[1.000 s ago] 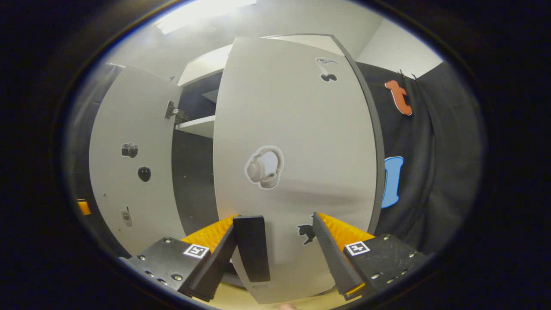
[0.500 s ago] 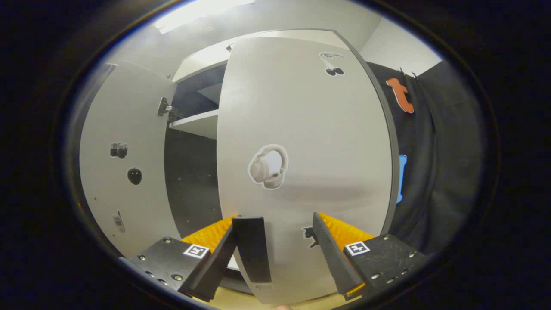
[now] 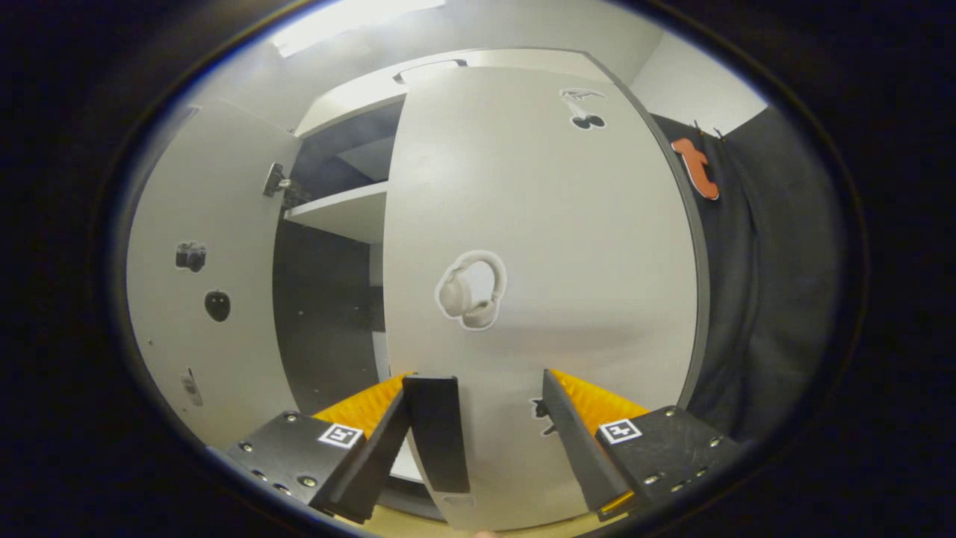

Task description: Grasp the bottle in the cabinet with the left hand and place it on the coaster, then close the right door with the right hand and the left door with the left hand.

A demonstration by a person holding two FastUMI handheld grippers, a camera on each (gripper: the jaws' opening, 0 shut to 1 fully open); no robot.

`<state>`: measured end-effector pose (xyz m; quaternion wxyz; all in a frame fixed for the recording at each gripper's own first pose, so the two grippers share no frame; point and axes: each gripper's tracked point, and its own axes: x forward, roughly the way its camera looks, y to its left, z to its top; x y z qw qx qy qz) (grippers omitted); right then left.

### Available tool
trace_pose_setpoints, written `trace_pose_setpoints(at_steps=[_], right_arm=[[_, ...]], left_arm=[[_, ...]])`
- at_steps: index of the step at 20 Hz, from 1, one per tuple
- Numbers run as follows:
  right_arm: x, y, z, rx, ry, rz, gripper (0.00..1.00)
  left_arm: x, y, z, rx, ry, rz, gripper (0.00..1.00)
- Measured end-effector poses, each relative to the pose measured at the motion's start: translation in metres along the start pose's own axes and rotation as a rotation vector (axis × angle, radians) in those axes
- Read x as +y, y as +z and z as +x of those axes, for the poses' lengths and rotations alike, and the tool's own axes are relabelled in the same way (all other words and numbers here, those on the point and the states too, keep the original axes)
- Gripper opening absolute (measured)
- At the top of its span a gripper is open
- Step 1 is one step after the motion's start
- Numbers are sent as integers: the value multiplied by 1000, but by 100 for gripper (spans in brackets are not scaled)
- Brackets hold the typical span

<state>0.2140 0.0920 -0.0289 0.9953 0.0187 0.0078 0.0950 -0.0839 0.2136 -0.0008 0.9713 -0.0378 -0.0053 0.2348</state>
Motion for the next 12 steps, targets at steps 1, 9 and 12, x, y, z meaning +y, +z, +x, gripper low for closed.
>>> trace_pose_setpoints(at_steps=[1,9,12], right_arm=[[0,0,2,-6,-9,-6,99],[-1,-1,13,-31,-50,-18,99],[-1,-3,15,-38,-59,-22,99]], left_arm=[[0,2,0,-5,3,4,93],[6,5,2,-10,13,11,93],[6,6,4,-11,11,3,93]])
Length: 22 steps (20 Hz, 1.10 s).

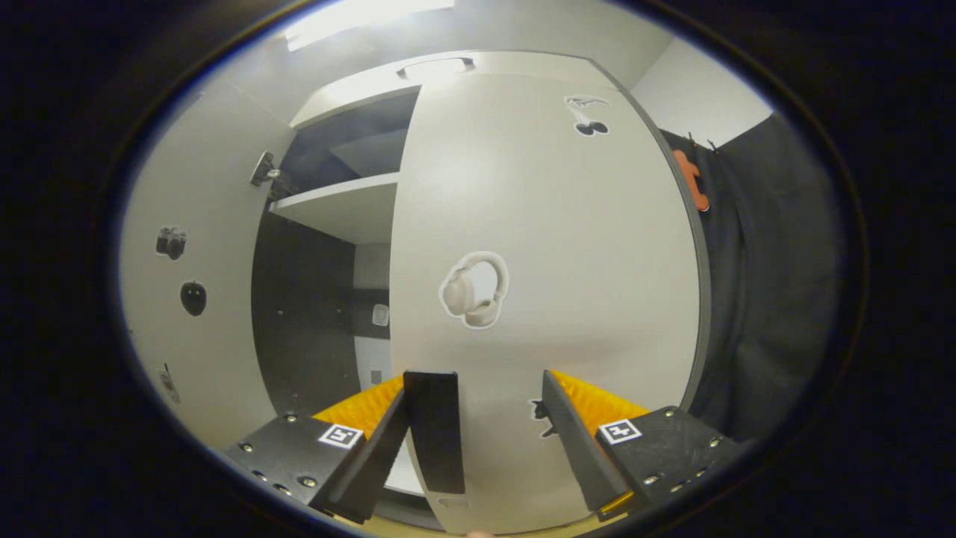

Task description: Grasp the bottle in the cabinet with the left hand and place it on the coaster, then close the right door with the right hand and the left door with the left hand.

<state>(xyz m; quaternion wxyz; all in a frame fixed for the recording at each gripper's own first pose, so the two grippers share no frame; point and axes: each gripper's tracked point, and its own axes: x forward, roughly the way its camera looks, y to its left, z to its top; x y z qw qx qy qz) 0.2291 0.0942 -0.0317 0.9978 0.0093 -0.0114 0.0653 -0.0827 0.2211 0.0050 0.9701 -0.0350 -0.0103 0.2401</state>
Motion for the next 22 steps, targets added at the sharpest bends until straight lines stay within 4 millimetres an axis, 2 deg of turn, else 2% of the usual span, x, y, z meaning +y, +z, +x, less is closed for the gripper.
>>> trace_pose_setpoints(at_steps=[5,15,18,19,20,22], right_arm=[[-1,-2,5,-12,-21,-4,99],[-1,-3,9,-29,-40,-2,99],[0,-5,7,-13,-18,10,100],[0,-7,4,1,-9,28,100],[0,-8,0,9,0,47,100],[0,-7,-9,9,15,57,97]], left_arm=[[-1,7,8,-21,-22,0,93],[-11,26,41,-66,-116,-24,92],[-29,30,48,-75,-204,-24,92],[-32,30,51,-73,-224,-15,87],[-34,29,55,-69,-234,-3,92],[-40,25,61,-56,-261,13,92]])
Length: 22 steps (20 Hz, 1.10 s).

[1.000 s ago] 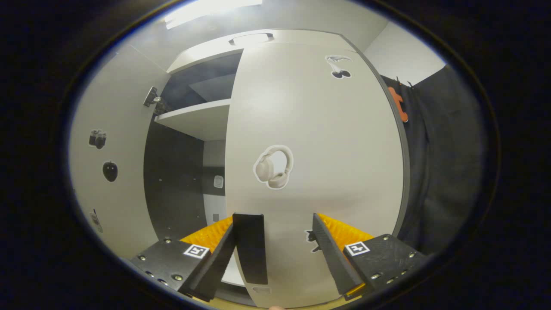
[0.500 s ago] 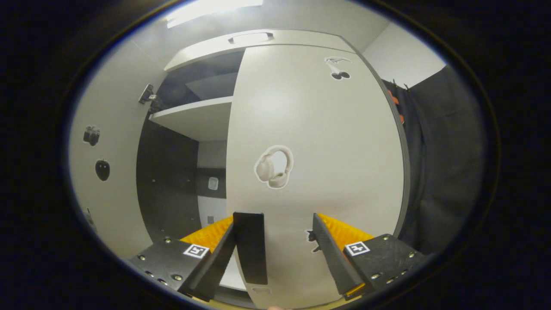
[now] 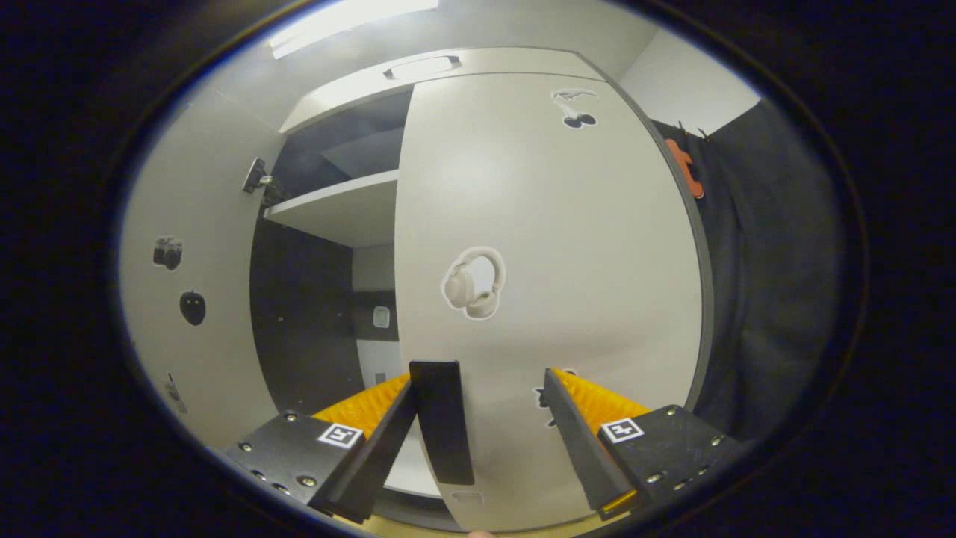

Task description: Grasp the bottle in the cabinet with the left hand and place it on the coaster, then close the right door with the right hand and the left door with the left hand.

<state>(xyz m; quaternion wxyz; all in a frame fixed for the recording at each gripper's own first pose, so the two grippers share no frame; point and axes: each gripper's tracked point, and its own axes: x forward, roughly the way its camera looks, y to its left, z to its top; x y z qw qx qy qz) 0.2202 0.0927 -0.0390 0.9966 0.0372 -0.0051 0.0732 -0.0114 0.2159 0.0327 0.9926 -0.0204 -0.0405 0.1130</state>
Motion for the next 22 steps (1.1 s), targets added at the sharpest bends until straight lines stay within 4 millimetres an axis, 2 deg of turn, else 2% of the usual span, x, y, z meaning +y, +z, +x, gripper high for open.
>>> trace_pose_setpoints(at_steps=[1,3,6,10,11,12,16,17,18,22], right_arm=[[1,2,-6,-8,5,-12,100],[-6,11,-19,-43,-10,-57,97],[-22,23,-37,-76,-41,-81,100],[-52,25,-58,-66,-92,-60,100],[-59,24,-61,-62,-105,-54,100],[-64,23,-66,-56,-114,-52,100],[-86,20,-85,-39,-149,-75,100],[-91,20,-90,-38,-160,-83,100],[-97,21,-94,-38,-172,-88,100],[-120,22,-107,-29,-210,-77,100]], left_arm=[[0,-1,2,4,1,8,87],[0,-2,5,13,-21,15,87],[-16,-6,9,34,-112,-50,84],[-36,-9,10,50,-202,-83,81],[-44,-10,11,57,-228,-88,81],[-53,-11,12,62,-256,-92,91],[-89,-18,18,86,-343,-96,86],[-96,-18,20,82,-353,-95,82],[-101,-20,21,87,-363,-92,86],[-110,-23,28,88,-355,-106,89]])
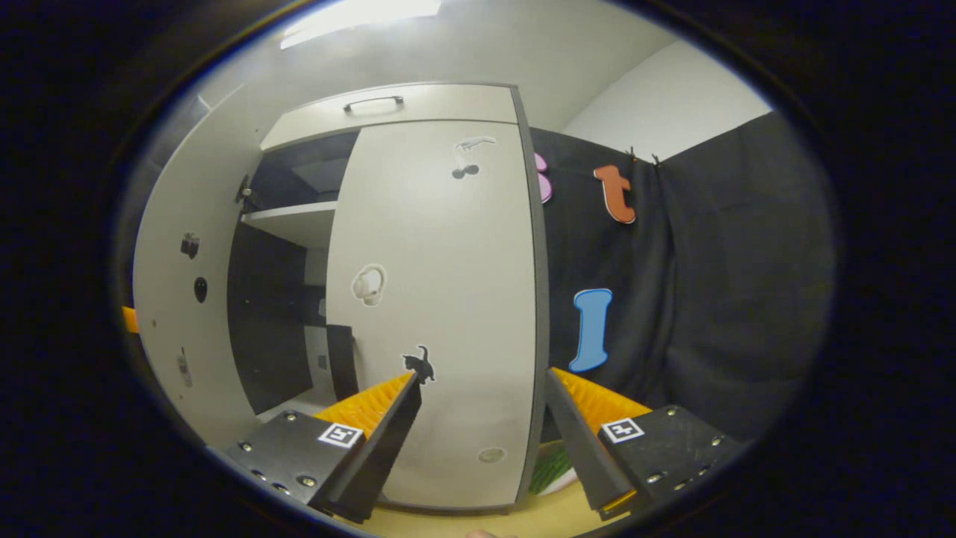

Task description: Grasp the bottle in the cabinet with the left hand and place it on the coaster, then close the right door with the right hand and the left door with the left hand.

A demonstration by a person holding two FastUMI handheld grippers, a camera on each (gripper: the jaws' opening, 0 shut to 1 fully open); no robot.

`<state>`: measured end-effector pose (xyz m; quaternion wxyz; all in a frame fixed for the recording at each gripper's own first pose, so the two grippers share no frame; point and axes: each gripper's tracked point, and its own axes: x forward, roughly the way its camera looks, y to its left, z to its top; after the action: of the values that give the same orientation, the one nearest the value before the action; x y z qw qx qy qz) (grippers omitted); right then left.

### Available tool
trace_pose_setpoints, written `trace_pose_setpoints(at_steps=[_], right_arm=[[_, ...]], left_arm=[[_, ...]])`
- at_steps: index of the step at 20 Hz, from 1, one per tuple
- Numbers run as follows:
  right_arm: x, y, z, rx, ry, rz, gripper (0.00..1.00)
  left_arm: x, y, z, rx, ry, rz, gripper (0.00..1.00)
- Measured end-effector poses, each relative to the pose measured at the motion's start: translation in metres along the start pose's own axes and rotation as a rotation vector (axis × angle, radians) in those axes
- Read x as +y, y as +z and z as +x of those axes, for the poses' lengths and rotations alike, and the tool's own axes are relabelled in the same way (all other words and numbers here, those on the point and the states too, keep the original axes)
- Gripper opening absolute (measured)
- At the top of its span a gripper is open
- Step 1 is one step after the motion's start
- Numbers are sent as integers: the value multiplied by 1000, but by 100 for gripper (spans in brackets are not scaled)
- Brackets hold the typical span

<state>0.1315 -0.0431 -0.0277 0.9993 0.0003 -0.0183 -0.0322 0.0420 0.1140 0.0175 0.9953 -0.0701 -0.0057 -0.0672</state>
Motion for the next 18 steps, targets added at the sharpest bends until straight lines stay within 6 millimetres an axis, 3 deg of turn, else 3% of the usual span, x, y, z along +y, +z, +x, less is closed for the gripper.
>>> trace_pose_setpoints(at_steps=[4,10,18], right_arm=[[-15,2,-5,1,-20,16,100],[-37,3,-15,-1,-50,10,100],[-91,6,-31,0,-157,16,100]], left_arm=[[-5,-1,7,-4,2,12,100],[-27,-8,29,13,-35,8,100],[-55,-18,75,27,-76,59,100]])
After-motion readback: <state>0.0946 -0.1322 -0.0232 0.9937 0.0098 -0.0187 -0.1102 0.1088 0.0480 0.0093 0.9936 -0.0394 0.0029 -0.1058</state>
